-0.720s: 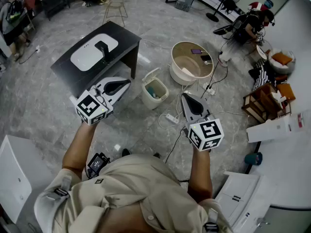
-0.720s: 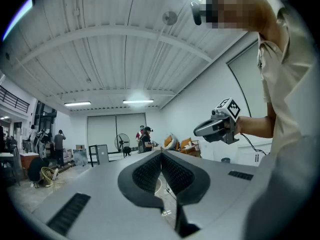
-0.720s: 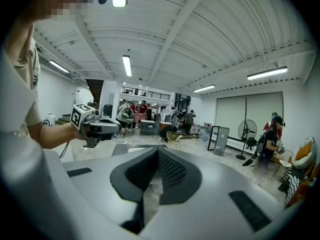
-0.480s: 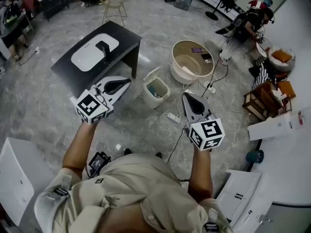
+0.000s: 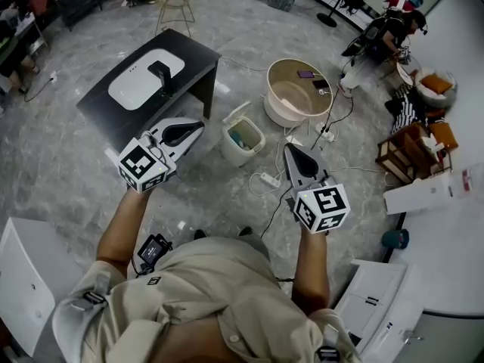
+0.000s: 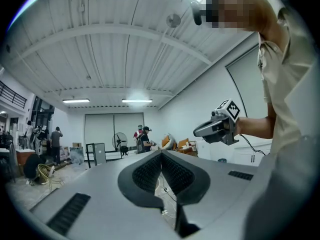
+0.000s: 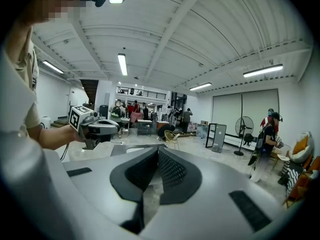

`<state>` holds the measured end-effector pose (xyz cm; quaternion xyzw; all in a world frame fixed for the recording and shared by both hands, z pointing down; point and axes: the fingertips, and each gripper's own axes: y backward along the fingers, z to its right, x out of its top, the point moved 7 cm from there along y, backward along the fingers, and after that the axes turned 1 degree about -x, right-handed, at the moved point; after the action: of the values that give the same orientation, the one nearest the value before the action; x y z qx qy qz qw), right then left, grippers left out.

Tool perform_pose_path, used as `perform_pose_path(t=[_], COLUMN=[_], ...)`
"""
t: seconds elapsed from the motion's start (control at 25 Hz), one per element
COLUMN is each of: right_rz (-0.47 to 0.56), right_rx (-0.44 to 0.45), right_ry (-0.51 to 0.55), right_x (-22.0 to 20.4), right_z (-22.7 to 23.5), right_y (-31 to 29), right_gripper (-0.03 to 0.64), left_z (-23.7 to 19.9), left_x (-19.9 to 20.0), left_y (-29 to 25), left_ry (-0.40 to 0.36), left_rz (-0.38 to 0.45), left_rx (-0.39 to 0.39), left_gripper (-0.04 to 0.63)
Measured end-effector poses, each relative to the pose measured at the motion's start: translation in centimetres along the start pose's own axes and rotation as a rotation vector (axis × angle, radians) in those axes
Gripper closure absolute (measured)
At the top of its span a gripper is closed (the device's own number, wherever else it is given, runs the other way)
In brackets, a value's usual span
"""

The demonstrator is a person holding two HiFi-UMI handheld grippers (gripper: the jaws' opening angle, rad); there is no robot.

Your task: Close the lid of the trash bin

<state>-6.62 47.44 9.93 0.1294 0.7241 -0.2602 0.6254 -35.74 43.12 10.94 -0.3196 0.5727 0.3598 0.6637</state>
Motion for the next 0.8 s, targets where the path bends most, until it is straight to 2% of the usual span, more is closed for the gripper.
perform_pose_path(t=[0.32, 0.44, 0.8], right_rz=[-0.004, -0.008, -0.019], right_rx=[0.012, 0.046, 0.149], right_ry=[-0.068, -0.086, -0.112], right_x=[-1.7, -2.1, -2.7], right_z=[2.8, 4.5, 12.7], right_y=[-3.4, -5.7, -11.9], right_gripper=[0.592, 0.592, 0.592], left_z=[-1.8, -3.0, -5.9], left_x=[-2.1, -2.7, -3.2], left_y=[-1.8, -2.6, -9.5], left_ry=[0.028, 0.033, 0.046], left_rz=[-0.032, -0.064, -0.114], left_rx=[0.015, 0.05, 0.131], left_gripper=[0.578, 0.578, 0.578])
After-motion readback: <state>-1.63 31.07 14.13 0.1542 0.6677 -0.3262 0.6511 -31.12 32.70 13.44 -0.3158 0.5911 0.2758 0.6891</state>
